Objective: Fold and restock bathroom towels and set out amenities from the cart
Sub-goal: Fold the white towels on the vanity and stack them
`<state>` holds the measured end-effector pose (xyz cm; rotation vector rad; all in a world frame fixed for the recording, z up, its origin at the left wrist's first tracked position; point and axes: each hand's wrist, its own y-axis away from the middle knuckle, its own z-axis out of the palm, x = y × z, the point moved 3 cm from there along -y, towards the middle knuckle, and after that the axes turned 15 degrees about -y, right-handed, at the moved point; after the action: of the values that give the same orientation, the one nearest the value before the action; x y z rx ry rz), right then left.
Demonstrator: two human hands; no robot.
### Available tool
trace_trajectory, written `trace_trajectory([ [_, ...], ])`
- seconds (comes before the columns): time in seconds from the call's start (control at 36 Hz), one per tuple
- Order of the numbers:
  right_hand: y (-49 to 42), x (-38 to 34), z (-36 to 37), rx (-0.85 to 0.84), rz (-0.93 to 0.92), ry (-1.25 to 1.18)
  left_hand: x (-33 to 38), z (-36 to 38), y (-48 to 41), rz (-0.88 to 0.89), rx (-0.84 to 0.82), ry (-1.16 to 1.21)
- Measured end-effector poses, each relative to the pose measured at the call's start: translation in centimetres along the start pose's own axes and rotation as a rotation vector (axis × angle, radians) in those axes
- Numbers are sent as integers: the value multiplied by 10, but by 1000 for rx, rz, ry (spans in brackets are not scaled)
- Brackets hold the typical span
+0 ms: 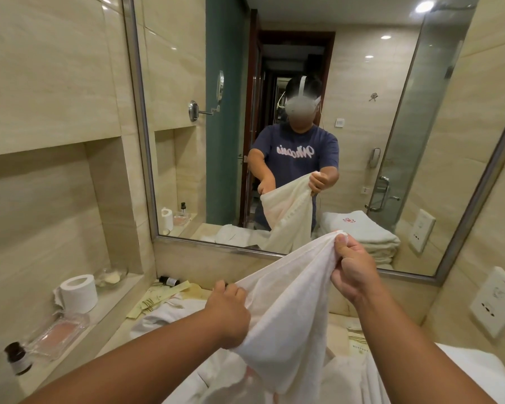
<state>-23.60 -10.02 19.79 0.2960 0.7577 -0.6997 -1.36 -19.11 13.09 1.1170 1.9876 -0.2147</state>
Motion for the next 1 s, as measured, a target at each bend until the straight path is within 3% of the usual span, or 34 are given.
trace_trajectory([
  [0.17,-2,3,-2,46,25,3,5,-3,0,-13,-22,1],
  [0.44,-11,-14,-16,107,6,-116,-29,-3,9,87,359,59],
  [0.61,-13,-22,-28,67,20,-1,-54,7,12,-90,255,428],
  [0.72,-9,-23,-33,36,22,57,-59,17,8,-106,208,451],
  [1.0,-5,-30,-41,-12,-43,154,-70,30,3,-37,266,584],
])
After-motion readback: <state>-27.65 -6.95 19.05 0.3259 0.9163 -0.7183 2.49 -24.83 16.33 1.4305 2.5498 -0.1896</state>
